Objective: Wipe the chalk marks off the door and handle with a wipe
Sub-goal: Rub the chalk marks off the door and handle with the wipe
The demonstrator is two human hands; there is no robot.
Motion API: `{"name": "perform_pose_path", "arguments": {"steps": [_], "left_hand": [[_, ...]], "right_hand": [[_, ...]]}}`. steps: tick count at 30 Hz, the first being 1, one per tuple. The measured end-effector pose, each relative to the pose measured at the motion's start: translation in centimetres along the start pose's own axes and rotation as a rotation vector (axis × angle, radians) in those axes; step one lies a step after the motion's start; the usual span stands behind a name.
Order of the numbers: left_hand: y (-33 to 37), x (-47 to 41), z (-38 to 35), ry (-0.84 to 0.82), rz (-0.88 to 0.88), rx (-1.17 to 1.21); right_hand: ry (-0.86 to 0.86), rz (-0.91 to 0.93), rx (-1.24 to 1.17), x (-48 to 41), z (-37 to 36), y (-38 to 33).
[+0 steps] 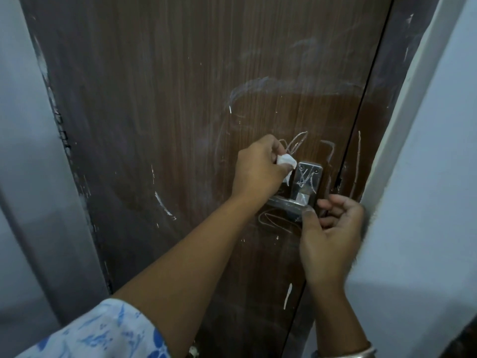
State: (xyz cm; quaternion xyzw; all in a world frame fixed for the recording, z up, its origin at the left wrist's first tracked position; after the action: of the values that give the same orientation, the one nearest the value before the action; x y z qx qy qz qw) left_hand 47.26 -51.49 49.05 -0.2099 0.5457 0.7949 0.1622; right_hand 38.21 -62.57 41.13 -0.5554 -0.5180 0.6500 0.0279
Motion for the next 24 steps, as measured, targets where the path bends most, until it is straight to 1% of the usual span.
{"name": "perform_pose_path", "arguments": {"steps": [2, 5, 9, 11, 14, 16, 20, 24], "left_hand": [[0.0, 0.2, -0.5, 0.004, -0.030, -0.017], [0.1, 0.2, -1.0, 0.020, -0.064, 0.010], [0.2, -0.3, -1.3, 0.024, -0.063, -0.019], [-0.1, -0.3, -1.4, 0.007, -0.065, -0.060], [-1.2, 0.2, -1.7, -0.062, -0.007, -0.122], [-1.3, 0.4, -1.6, -0.074, 0.012, -0.125], [-0.2, -0.5, -1.0, -0.038, -0.021, -0.085], [-0.3, -0.5, -1.3, -0.104, -0.041, -0.148]], "right_hand": [[-0.025, -0.030, 0.018, 0.0, -0.1, 0.3], [-0.043, -0.023, 0.048, 0.2, 0.0, 0.6], [-0.056, -0.031, 0.068, 0.4, 0.2, 0.8], [-0.054, -0.043, 0.062, 0.6, 0.4, 1.0], [-0.060, -0.062, 0.060, 0.8, 0.5, 1.3], [-0.073, -0.066, 0.066, 0.9, 0.5, 1.5], [-0.085, -0.056, 0.073, 0.9, 0.4, 1.5], [-0.089, -0.073, 0.073, 1.1, 0.5, 1.8]]}}
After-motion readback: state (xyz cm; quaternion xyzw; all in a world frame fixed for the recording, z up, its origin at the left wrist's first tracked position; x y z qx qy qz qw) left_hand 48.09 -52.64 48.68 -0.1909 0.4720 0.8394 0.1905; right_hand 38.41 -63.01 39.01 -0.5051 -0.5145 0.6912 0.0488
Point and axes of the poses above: each hand's wrist, its own x-axis away from the middle knuckle, its own z-axis out of the back of the hand, y = z × x, the point moved 4 cm from there along -x, towards the middle knuckle, and after that the axes turned 9 degrees about z, right-handed, at the moved point
